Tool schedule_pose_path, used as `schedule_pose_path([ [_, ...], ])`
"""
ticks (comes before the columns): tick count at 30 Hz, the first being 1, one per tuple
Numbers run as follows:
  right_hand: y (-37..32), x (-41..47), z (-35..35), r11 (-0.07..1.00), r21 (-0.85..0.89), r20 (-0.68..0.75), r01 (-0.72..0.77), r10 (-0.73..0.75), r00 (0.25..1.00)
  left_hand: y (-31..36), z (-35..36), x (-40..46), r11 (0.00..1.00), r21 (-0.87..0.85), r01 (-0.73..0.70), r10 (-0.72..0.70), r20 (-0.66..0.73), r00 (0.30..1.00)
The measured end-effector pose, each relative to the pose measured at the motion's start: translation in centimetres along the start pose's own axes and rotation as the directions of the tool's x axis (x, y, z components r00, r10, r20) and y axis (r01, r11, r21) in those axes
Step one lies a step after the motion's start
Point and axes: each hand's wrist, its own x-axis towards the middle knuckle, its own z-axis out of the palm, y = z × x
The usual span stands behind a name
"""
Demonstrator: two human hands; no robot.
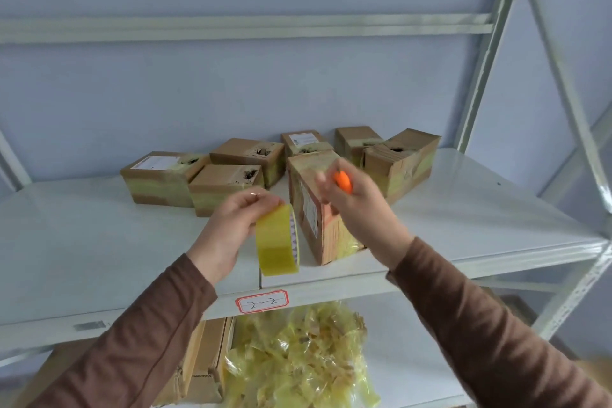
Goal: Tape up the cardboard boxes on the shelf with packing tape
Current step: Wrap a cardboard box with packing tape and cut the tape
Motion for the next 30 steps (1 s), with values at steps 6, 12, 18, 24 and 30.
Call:
schedule_pose_path([
  [6,3.0,-6.5,1.7,0.978,0.208,0.259,-0.037,-0.018,0.966,1.2,2.7,2.0,0.997,-0.075,0.005,-0.008,-0.038,0.999],
  [12,1.7,-6.4,-0.6,0.995,0.100,0.144,0.010,-0.024,0.989,2.9,4.4,3.9,0.994,0.078,-0.077,0.078,-0.012,0.997],
  [18,0.0,-7.2,-3.9,0.941,0.247,0.336,-0.230,0.140,0.932,7.2,5.1,10.7,0.990,-0.042,-0.133,0.124,-0.173,0.977],
  [24,0.5,-7.6,-7.5,0.919,0.260,0.251,-0.296,0.231,0.940,6.2,5.1,18.1,0.997,0.071,-0.040,0.053,-0.188,0.981],
  [30,1.2,-6.2,-8.9,0.909,0.249,0.131,-0.334,0.311,0.942,2.5,4.9,21.7,0.973,0.219,0.070,-0.044,-0.123,0.991],
])
